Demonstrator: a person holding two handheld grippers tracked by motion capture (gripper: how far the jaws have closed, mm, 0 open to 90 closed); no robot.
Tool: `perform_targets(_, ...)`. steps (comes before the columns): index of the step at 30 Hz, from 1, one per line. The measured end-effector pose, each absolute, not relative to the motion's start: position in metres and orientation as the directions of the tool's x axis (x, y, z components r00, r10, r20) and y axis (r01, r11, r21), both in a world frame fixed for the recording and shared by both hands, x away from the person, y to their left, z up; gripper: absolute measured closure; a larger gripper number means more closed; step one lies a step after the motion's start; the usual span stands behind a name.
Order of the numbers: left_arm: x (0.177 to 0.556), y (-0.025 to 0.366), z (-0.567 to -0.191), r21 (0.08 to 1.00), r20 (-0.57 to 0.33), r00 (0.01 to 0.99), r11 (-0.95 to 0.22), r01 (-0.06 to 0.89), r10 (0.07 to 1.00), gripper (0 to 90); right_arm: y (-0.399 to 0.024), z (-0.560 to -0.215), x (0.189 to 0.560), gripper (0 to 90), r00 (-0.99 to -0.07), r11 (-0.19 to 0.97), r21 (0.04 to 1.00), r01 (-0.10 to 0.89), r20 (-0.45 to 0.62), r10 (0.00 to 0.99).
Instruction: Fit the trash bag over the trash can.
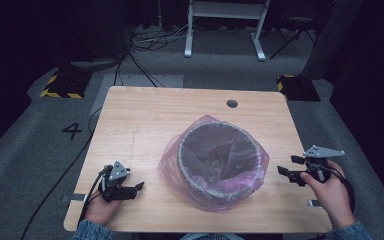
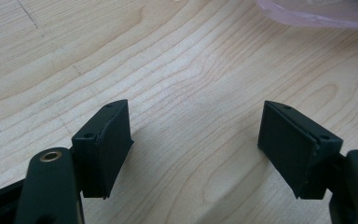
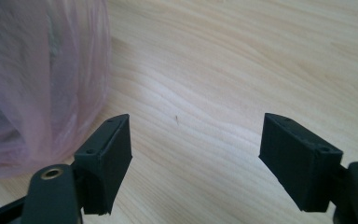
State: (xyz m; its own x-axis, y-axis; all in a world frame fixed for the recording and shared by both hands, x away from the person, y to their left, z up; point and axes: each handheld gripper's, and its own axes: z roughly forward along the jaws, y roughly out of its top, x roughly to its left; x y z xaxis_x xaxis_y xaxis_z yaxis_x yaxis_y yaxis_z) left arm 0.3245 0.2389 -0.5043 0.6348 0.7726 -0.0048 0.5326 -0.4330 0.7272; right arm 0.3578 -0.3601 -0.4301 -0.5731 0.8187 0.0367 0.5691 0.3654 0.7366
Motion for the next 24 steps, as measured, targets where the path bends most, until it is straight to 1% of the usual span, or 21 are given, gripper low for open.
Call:
perform_targets(12,0.325,0.239,-0.504,0.726,-0.005,0.634,-0.434,0.534,0.773,25.4,-0.366,-0.464,0.353,25.2,-0.557,0.373,0.715,0.591,0.027,0.830)
perform_targets(17,0.325,0.239,-0.504,0.726,-0.004,0.634,-0.433,0.534,0.774,25.4,-0.367,-0.477,0.351,24.8,-0.556,0.349,0.719,0.601,0.063,0.828)
perform_targets(24,0.325,0.239,-0.504,0.726,-0.005,0.633,-0.433,0.534,0.774,25.4,-0.368,-0.490,0.347,22.9,-0.554,0.350,0.716,0.604,0.062,0.830)
